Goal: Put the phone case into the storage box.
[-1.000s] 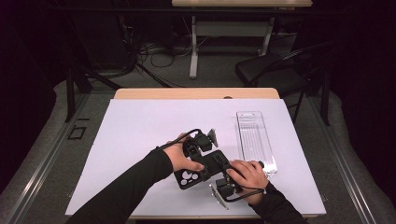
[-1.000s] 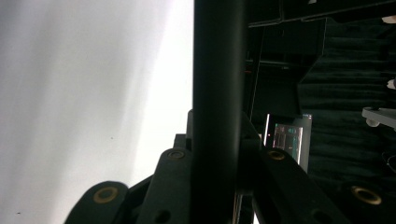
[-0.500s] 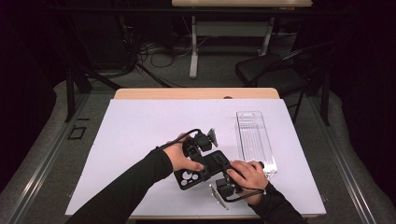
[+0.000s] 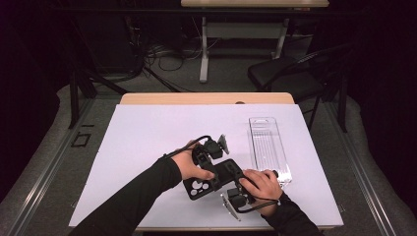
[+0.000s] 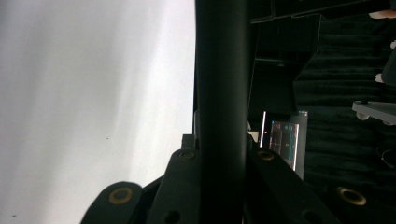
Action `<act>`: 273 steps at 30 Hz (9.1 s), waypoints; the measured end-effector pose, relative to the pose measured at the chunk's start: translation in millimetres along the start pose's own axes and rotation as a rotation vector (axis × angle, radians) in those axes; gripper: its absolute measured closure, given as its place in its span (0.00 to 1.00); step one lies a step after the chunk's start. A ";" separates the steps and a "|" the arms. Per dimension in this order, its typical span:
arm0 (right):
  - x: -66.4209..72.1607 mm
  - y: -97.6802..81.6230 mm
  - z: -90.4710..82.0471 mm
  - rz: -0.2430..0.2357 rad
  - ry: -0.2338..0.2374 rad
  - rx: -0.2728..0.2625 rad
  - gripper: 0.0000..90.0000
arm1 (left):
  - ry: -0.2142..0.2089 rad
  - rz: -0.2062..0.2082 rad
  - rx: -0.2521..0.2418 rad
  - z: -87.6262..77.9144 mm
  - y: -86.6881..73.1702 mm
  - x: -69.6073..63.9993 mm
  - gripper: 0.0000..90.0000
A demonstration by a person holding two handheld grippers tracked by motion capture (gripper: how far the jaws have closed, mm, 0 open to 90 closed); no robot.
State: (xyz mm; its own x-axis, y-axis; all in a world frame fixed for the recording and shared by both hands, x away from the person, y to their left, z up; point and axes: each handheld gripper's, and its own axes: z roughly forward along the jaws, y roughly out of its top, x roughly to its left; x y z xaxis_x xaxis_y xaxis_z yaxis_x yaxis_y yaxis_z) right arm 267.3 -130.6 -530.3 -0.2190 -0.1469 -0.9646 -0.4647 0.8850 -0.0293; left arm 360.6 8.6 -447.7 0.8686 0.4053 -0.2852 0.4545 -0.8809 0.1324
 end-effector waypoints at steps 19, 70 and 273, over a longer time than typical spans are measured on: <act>-0.4 0.5 -1.1 0.010 -0.005 0.001 0.99 | -0.008 0.003 -0.001 -0.5 -0.7 0.1 0.15; -4.3 -12.9 -0.7 0.108 0.074 0.027 0.99 | 0.038 -0.027 -0.127 -29.8 -47.6 5.2 0.09; -11.4 -49.8 17.5 1.379 0.705 -0.521 0.99 | -0.106 0.201 -0.658 -53.2 -75.8 23.9 0.83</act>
State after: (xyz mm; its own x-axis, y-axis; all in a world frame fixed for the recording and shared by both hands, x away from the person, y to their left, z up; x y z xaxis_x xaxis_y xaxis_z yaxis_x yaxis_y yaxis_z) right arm 308.0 -165.3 -522.5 -0.9482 0.2925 0.1239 0.2127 0.2949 0.9316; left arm 357.5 98.1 -414.0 0.9396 0.1941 -0.2819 0.3413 -0.5915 0.7305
